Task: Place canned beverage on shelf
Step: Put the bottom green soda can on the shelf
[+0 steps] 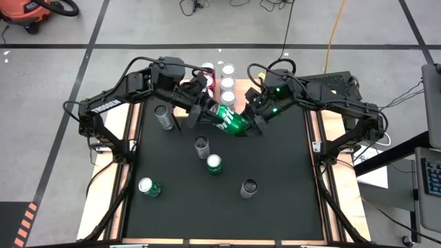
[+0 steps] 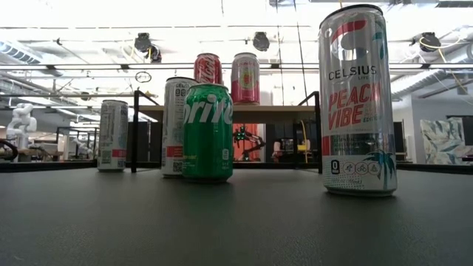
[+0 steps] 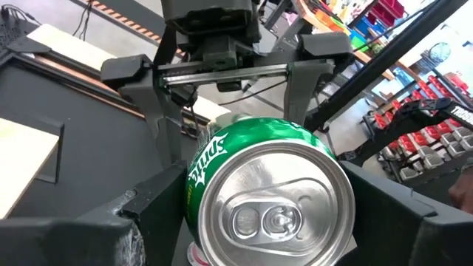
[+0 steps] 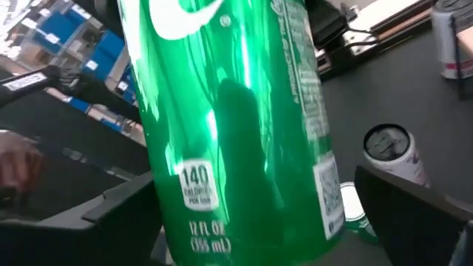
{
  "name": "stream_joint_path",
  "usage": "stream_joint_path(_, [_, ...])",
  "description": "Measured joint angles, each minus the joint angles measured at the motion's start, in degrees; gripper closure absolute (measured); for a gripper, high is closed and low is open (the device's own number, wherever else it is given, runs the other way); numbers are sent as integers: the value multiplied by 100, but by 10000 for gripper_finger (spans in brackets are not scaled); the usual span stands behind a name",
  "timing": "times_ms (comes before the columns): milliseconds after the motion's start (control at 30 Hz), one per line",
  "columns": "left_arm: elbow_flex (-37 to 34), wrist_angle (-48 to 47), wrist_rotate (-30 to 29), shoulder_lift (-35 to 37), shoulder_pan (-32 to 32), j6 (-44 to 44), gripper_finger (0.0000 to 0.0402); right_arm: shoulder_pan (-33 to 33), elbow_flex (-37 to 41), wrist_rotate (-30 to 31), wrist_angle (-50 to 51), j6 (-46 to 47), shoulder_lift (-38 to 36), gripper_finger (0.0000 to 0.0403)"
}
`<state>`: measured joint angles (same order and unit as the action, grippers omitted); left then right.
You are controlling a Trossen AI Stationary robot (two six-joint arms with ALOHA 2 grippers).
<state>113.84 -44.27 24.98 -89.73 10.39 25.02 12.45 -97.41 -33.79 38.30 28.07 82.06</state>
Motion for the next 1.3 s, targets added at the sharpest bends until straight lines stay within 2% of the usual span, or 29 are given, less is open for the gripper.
stream_joint_path(100, [2,-2,18,2,-2,6,96,35,2,-311,3,71,4,3])
stream_joint_path(300, [2,-51,95,2,-8,9,96,30,2,-526,11,-27,-8,3])
stream_joint_path(667, [4,-247,39,4,28,6,96,35,2,-491,80,-214,-152,3])
stream_joint_path(1067, [4,-337,142,110,392,-160,96,14,2,700,1271,-936,-964,3])
stream_joint_path(1300, [7,-715,214,230,748,-483,96,-69,2,758,1840,-1197,-1307,3])
